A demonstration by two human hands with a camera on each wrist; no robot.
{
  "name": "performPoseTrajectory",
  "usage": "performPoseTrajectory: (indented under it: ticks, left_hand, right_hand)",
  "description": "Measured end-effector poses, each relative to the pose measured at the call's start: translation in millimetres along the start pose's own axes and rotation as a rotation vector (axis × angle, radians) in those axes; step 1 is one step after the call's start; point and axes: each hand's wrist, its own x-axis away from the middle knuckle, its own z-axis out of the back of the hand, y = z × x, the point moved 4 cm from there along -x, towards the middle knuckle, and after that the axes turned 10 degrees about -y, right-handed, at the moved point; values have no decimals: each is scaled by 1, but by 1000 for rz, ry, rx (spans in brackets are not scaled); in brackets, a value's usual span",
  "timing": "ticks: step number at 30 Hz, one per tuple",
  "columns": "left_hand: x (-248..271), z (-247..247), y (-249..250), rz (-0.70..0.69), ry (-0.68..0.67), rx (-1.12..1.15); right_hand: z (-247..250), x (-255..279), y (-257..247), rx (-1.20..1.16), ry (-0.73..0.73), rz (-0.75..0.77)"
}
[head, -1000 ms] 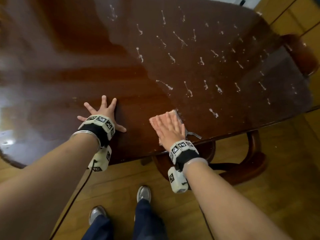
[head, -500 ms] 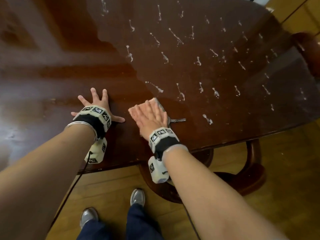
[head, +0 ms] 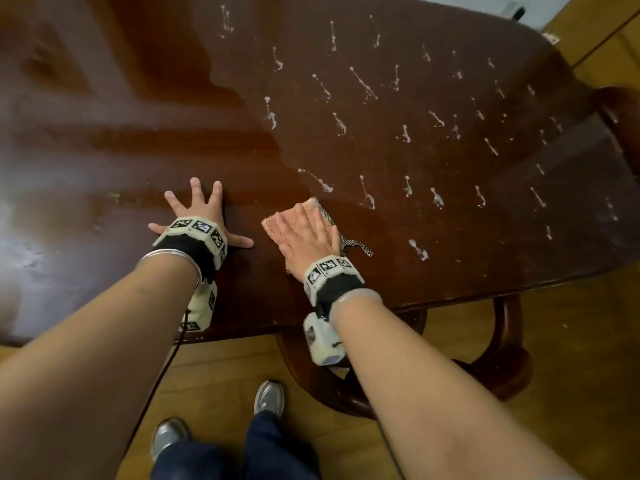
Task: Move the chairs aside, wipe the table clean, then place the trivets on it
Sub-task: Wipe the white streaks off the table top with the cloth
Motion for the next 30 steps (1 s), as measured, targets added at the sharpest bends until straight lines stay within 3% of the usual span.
performPoseTrajectory:
  ticks: [2, 4, 7, 11, 13, 15, 19, 21, 24, 26, 30]
  left_hand:
    - [0, -1, 0, -13, 1, 4]
    - [-1, -2, -1, -18, -3, 11]
    - [0, -1, 0, -19, -6, 11]
    - [-1, -1, 1, -13, -6, 22]
    - [-1, -2, 1, -10, -10, 24]
    - [1, -1, 0, -10, -20, 29]
    - [0, 1, 5, 17, -25, 88]
    - [-4, 1, 11, 32, -11, 105]
    - [-16, 5, 18, 26, 17, 67]
    - [-22, 14, 22, 19, 15, 58]
    - [-33, 34, 31, 21, 9, 50]
  right_hand:
    - [2, 9, 30, 44, -3, -12]
    - [10, 11, 62, -24, 2, -129]
    - [18, 1, 65, -130, 21, -262]
    - [2, 3, 7, -13, -30, -39]
    - [-8, 11, 8, 57, -52, 28]
    - [-7, 17, 33, 38, -55, -9]
    - [15, 8, 74, -113, -43, -238]
    - [21, -3, 60, -117, -20, -236]
    - [15, -5, 34, -1, -28, -48]
    - [10, 5, 51, 29, -8, 1]
    - [28, 2, 115, -161, 16, -204]
